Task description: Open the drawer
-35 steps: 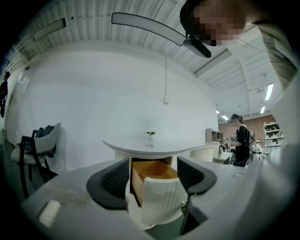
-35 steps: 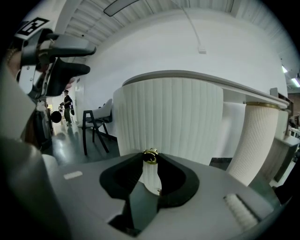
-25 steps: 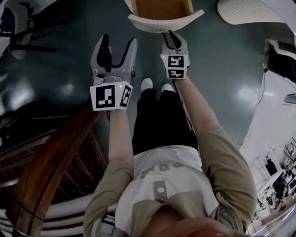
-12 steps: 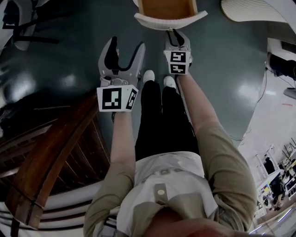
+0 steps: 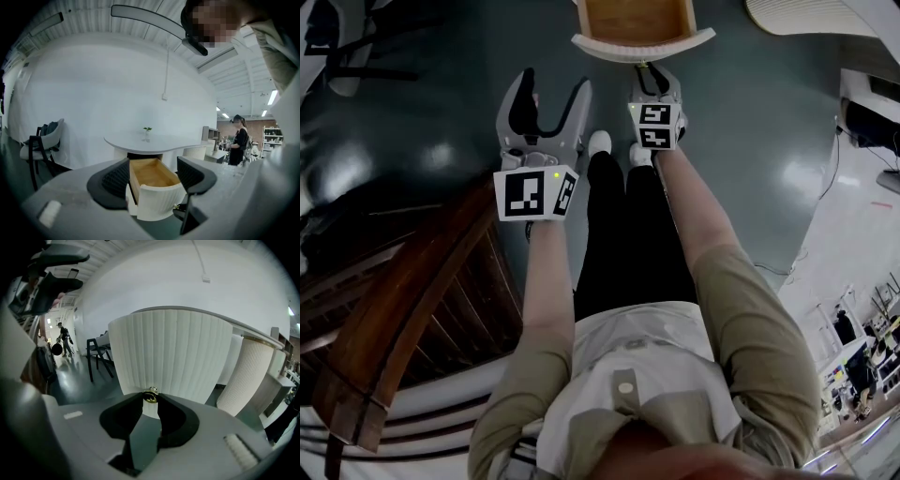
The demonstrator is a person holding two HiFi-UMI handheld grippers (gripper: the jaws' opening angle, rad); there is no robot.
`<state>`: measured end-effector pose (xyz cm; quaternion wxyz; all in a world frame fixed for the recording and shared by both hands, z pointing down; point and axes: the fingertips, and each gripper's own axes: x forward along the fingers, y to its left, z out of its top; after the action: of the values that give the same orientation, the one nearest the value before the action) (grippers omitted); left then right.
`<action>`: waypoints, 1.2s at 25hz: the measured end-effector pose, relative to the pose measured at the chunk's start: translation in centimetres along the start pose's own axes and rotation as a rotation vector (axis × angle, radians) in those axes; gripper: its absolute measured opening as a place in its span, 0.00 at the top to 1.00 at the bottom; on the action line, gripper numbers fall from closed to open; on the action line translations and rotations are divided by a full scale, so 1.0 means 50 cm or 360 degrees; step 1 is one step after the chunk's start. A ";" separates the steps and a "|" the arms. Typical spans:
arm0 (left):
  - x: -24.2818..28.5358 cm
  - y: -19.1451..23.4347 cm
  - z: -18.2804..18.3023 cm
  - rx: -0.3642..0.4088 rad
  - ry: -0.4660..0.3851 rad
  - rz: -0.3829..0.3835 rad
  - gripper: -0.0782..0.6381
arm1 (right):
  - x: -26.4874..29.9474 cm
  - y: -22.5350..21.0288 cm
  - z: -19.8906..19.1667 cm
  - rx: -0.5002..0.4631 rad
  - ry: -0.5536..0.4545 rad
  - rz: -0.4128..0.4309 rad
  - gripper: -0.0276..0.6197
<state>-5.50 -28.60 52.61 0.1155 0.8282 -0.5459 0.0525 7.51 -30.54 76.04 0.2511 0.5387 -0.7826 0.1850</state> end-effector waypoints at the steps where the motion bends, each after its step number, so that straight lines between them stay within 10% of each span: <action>1: 0.000 0.002 0.003 0.0006 -0.0003 0.0008 0.43 | -0.003 0.001 -0.002 0.0002 0.0000 -0.0002 0.80; 30: -0.017 0.009 0.023 0.0020 0.0011 0.0104 0.43 | -0.009 0.004 -0.015 0.0016 0.0019 0.0059 0.79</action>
<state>-6.27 -28.29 51.38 0.1104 0.8105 -0.5719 0.0625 7.59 -29.72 76.35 0.2496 0.5242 -0.7901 0.1967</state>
